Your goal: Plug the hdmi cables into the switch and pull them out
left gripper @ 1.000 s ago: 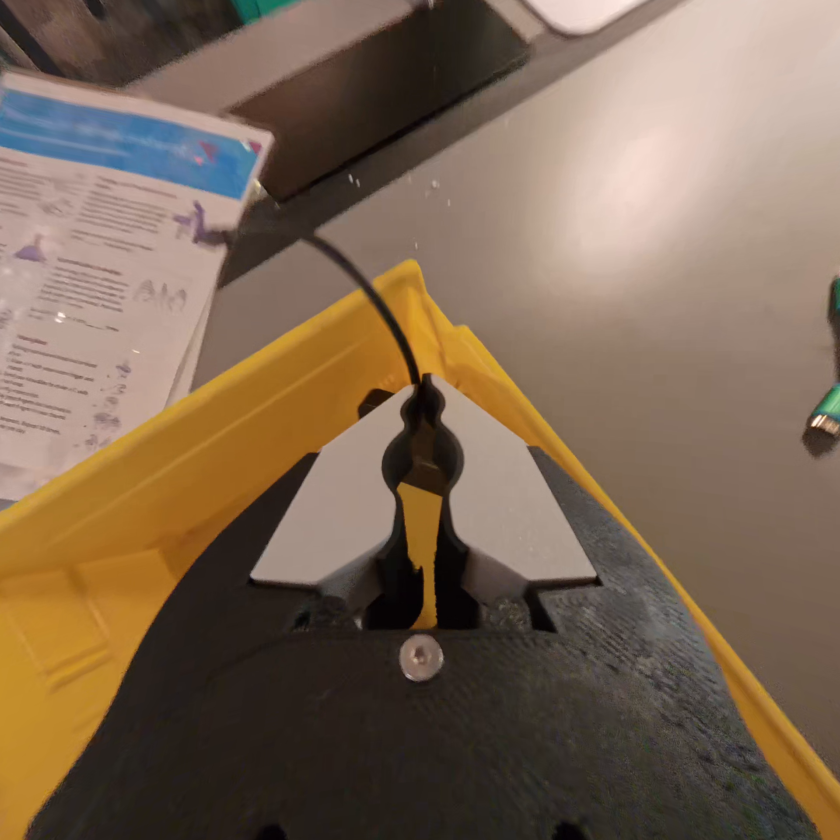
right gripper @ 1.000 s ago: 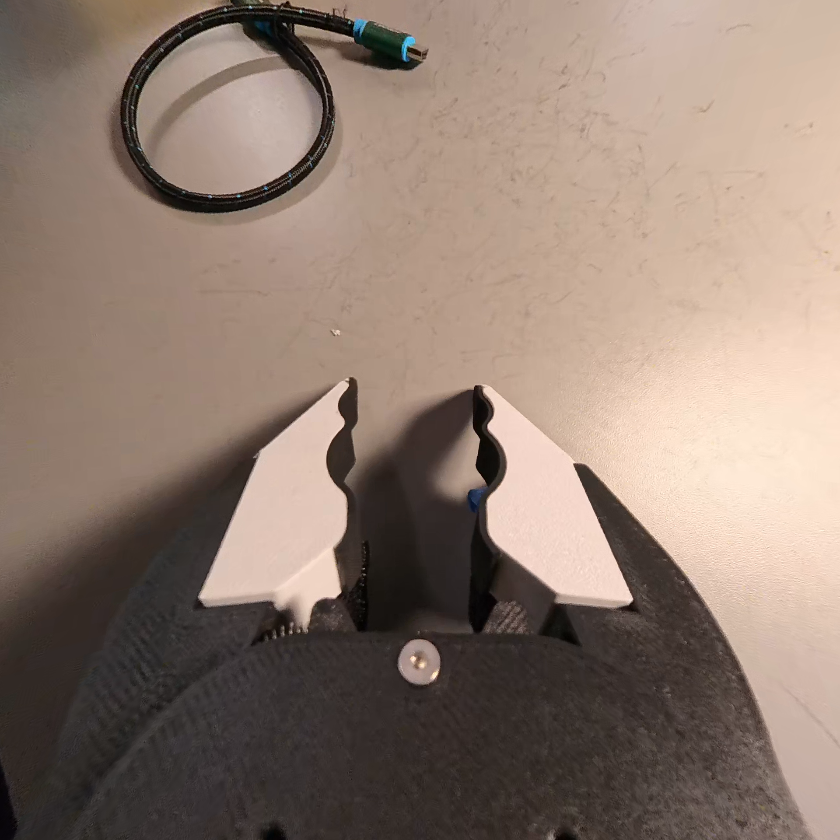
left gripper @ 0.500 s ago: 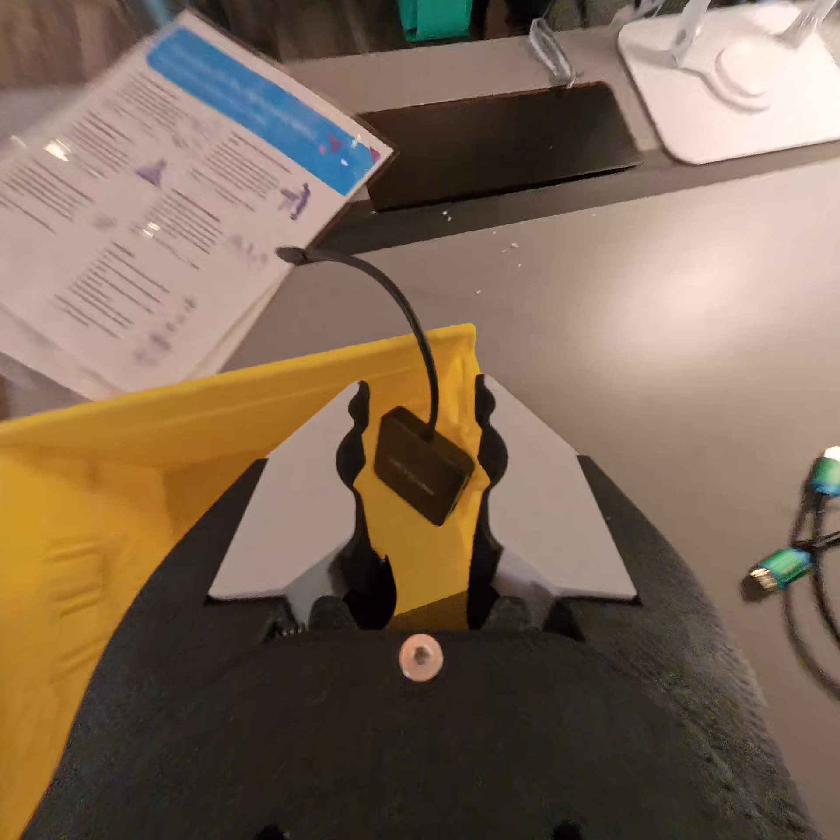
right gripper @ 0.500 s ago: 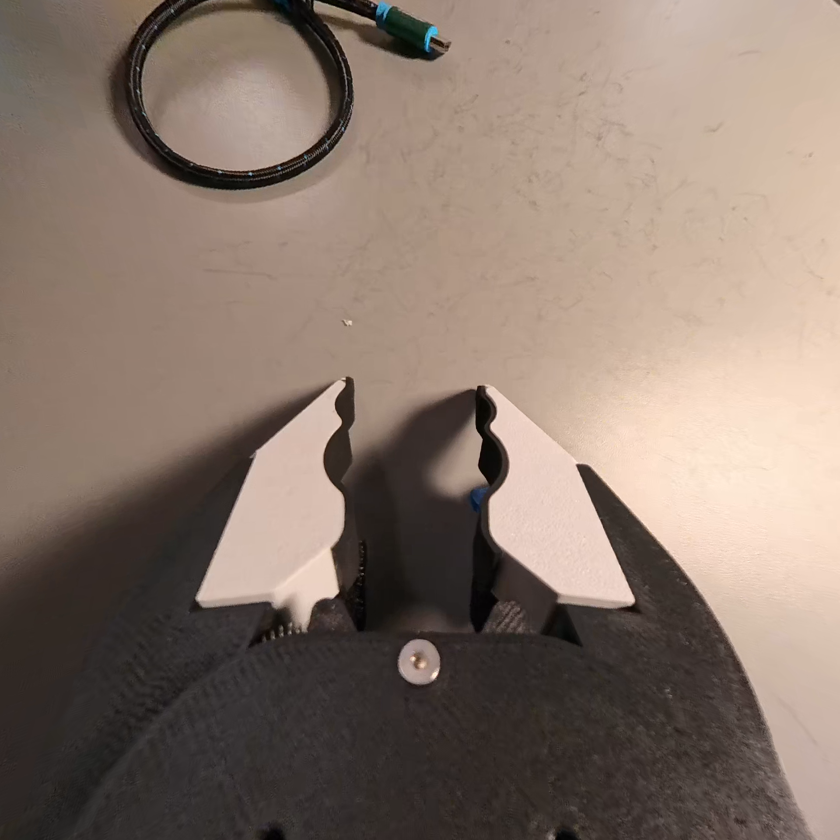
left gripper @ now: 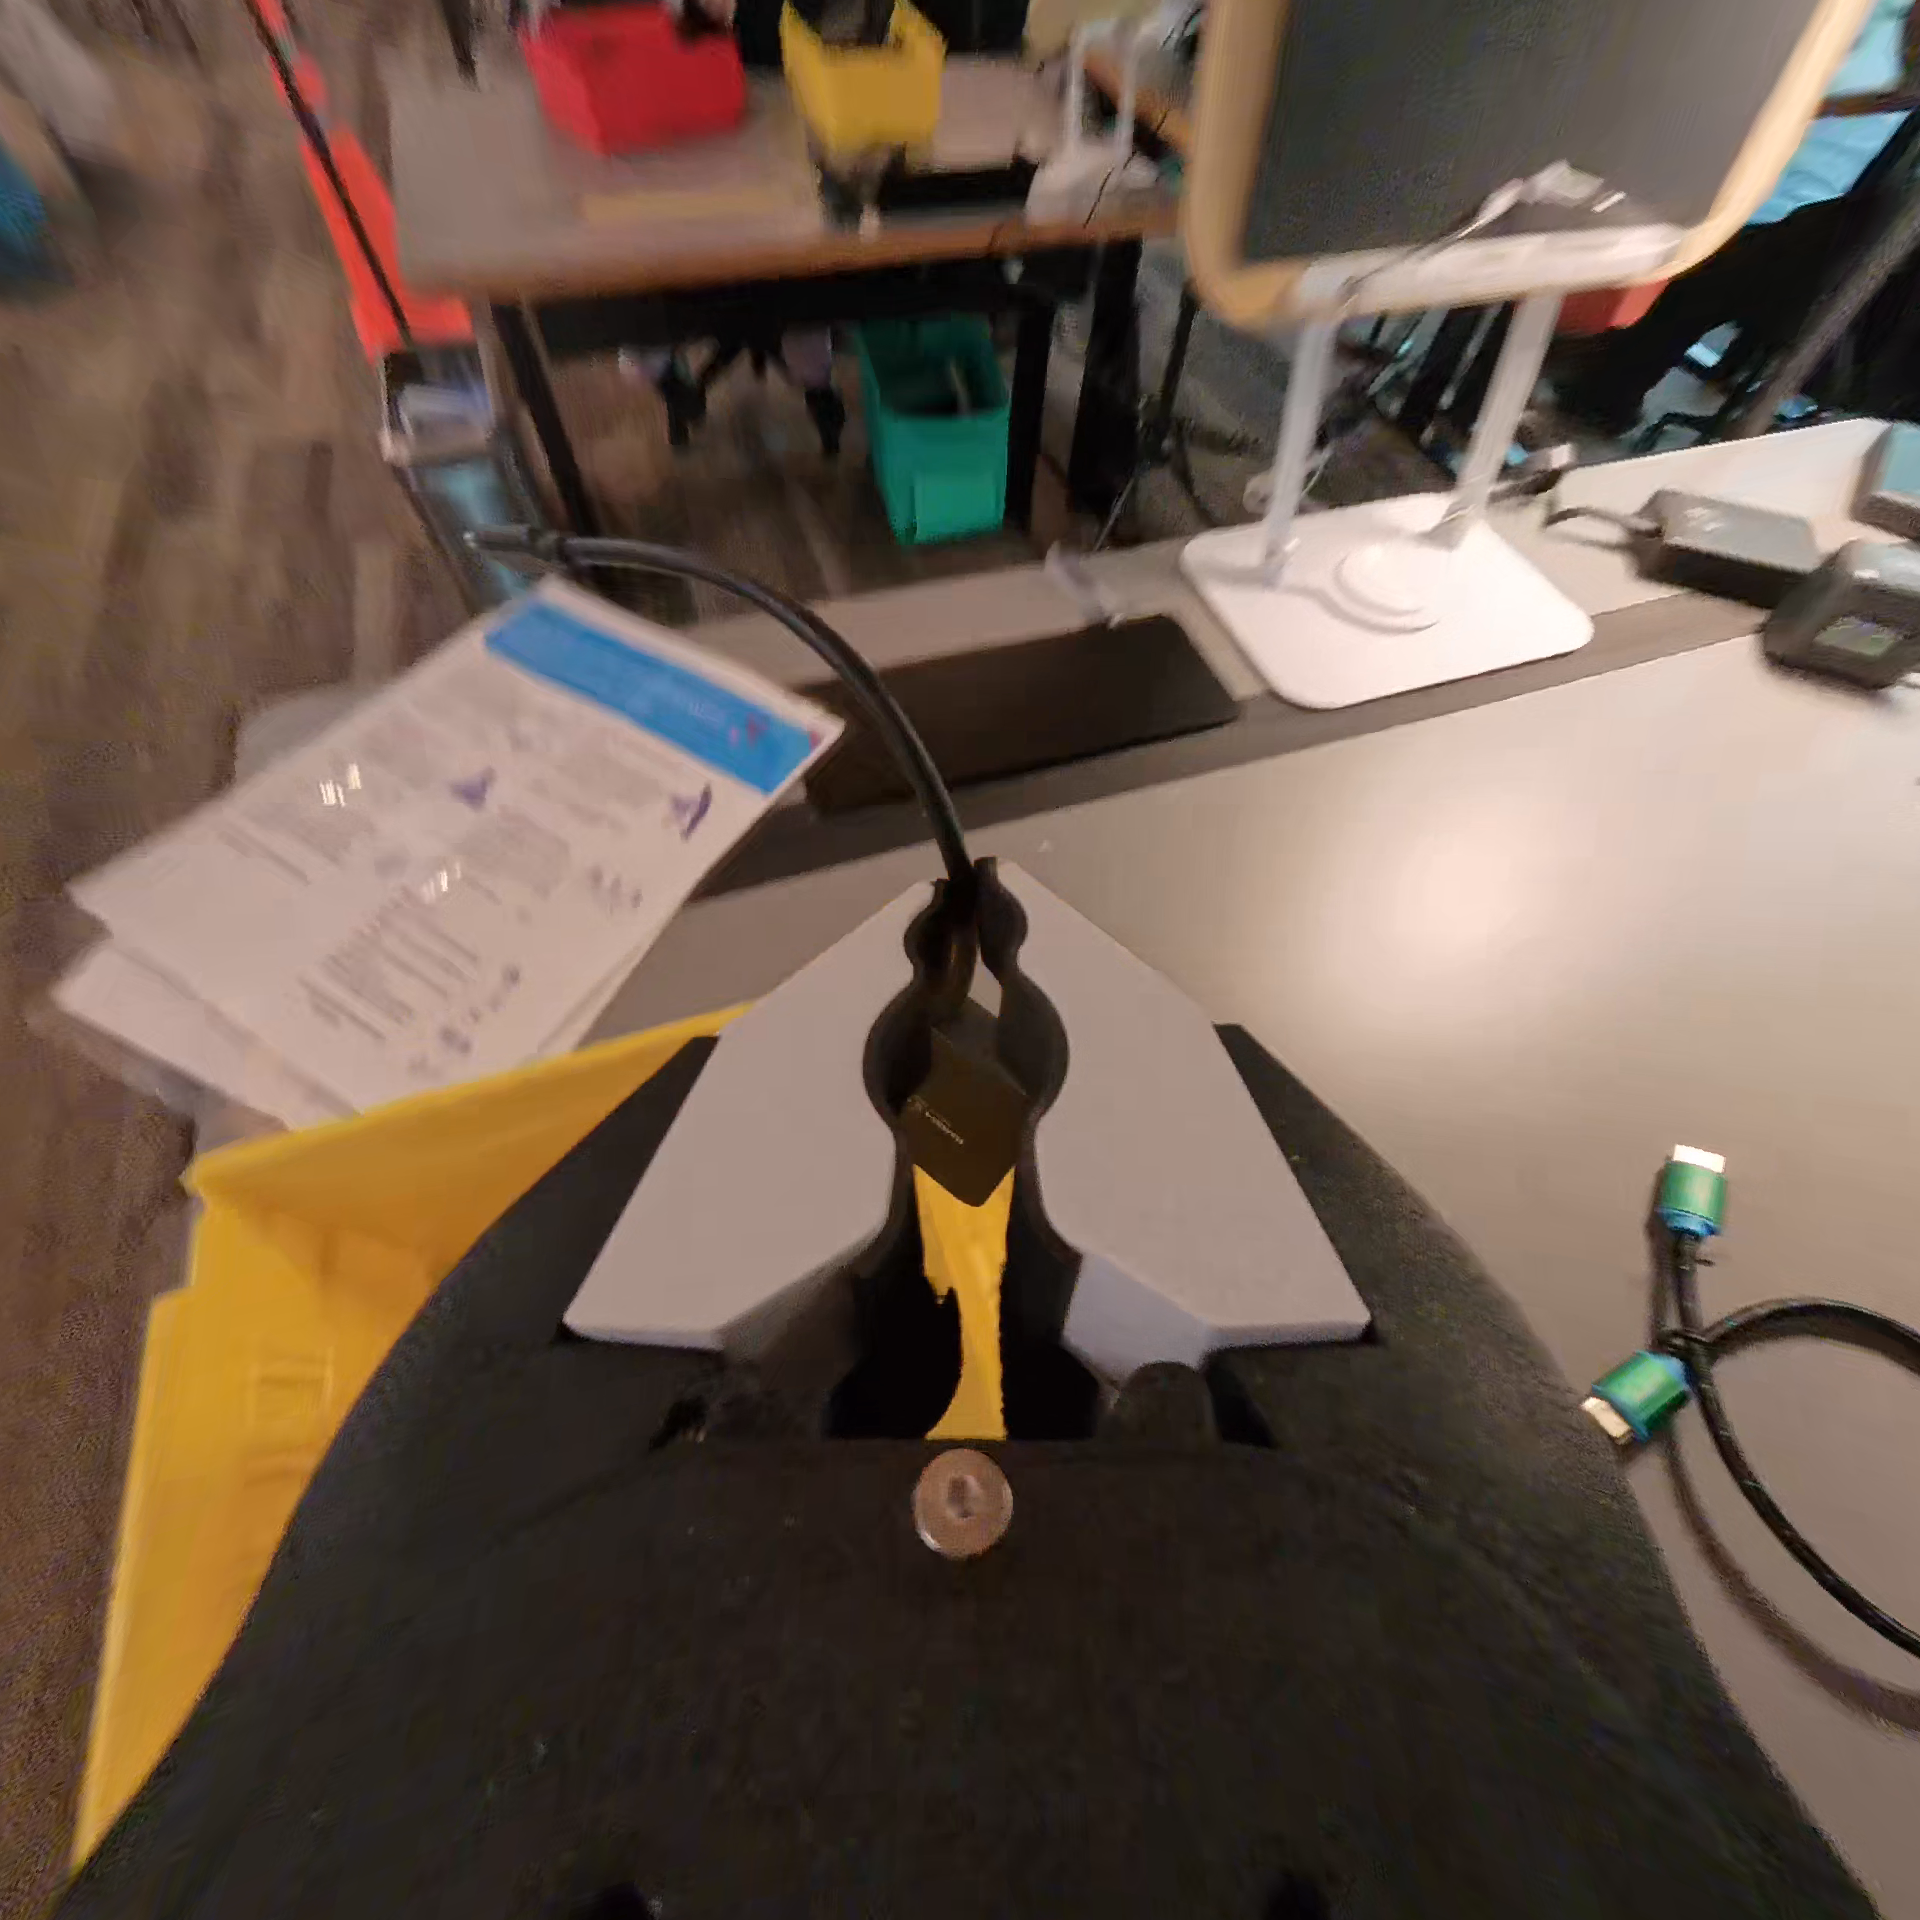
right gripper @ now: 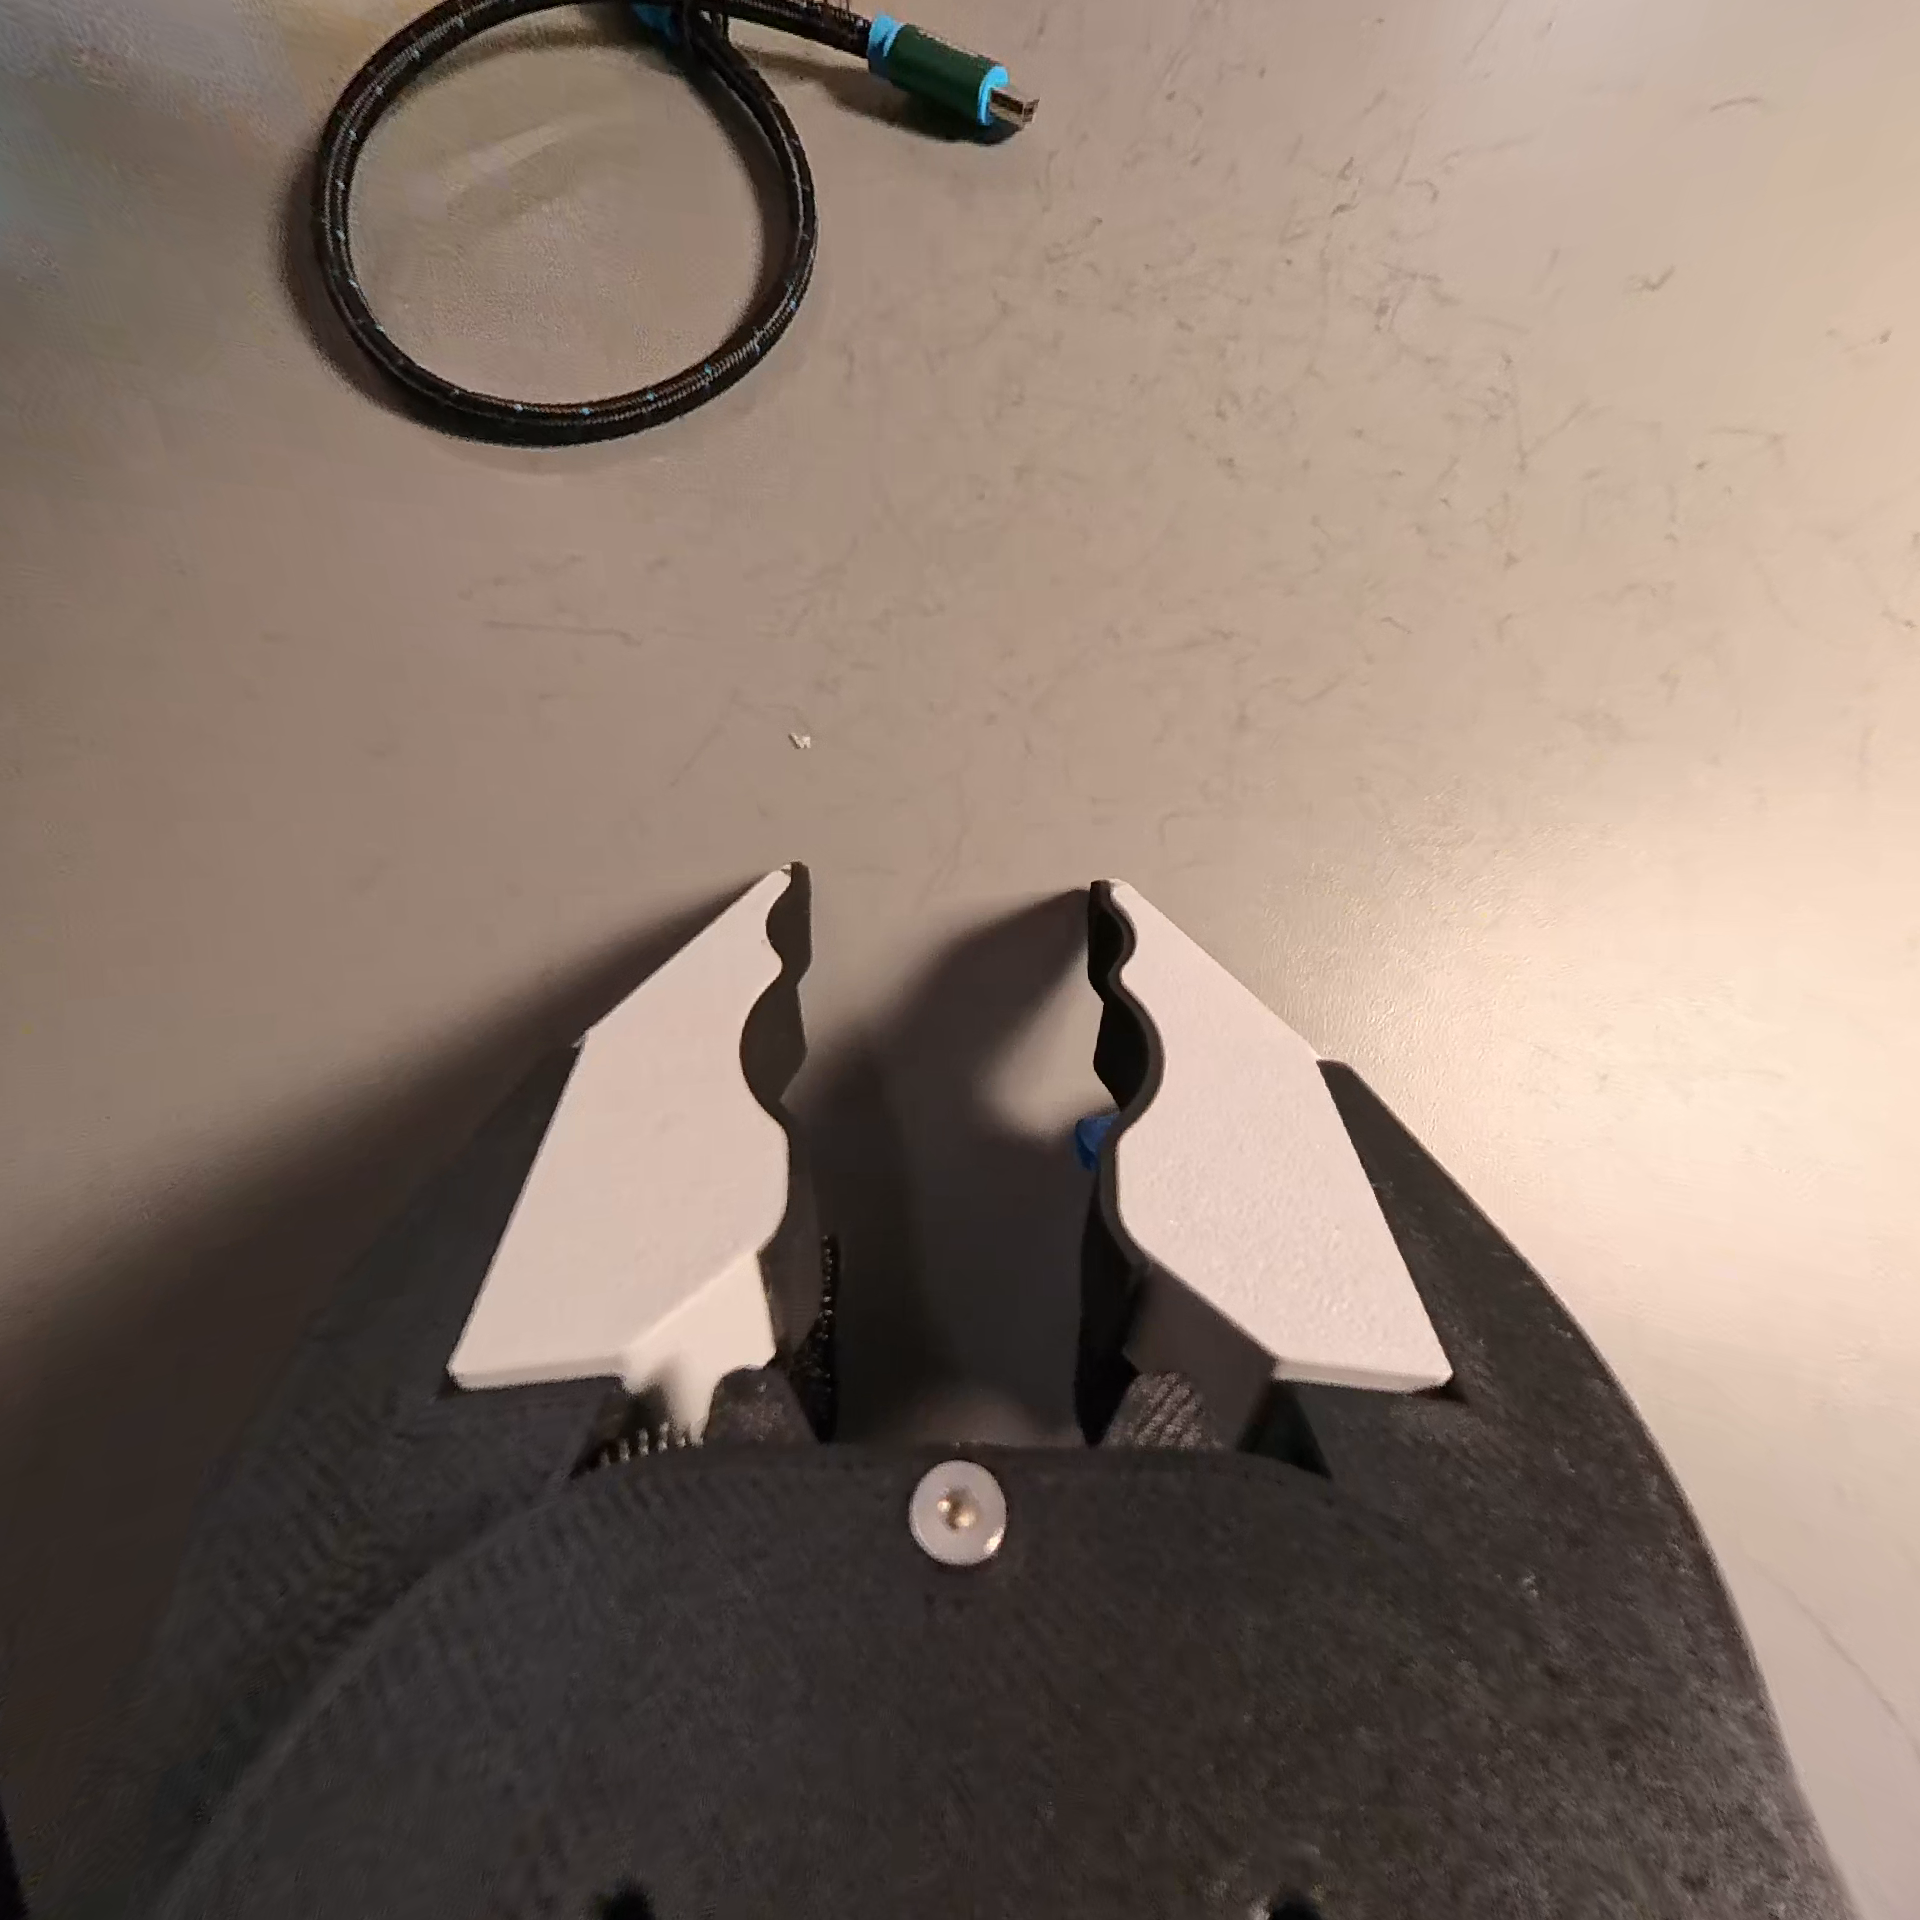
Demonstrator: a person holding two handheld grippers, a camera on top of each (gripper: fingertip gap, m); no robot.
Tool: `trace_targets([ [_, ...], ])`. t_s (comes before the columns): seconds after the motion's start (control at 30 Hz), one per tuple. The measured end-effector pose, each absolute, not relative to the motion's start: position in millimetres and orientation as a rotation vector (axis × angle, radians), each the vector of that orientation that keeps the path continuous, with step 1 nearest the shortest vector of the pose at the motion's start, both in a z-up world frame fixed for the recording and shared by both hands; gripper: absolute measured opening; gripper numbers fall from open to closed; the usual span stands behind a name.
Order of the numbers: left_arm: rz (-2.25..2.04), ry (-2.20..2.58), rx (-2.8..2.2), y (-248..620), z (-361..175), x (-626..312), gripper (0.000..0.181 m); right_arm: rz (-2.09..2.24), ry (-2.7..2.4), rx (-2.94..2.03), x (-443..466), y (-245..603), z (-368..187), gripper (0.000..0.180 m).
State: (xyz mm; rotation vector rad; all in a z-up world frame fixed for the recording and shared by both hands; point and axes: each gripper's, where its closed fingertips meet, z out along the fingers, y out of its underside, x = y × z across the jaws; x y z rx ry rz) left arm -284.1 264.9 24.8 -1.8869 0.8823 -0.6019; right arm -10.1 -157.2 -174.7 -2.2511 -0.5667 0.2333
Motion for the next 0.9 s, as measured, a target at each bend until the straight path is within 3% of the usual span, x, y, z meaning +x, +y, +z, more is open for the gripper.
trace_targets([
  [0.13, -0.665, 1.062, -1.701, 198.9, 75.3, -243.0, 0.004, 0.232, -0.578, -2.249, -11.4, -157.6, -174.9, 0.056],
  [0.23, -0.807, 1.189, -1.660, 149.4, 76.2, -202.6, 0.004, 0.223, -0.596, -2.243, -12.9, -158.1, -175.0, 0.057],
  [0.7, -1.382, 1.476, -1.742, 3.8, -34.7, -28.2, 0.004, 0.125, -0.750, -2.046, -26.7, -95.8, -136.1, 0.059],
  [0.9, -1.788, 1.405, -1.581, -26.9, -41.3, -13.3, 0.003, 0.244, -0.744, -1.997, -33.8, -53.8, -130.9, 0.099],
])
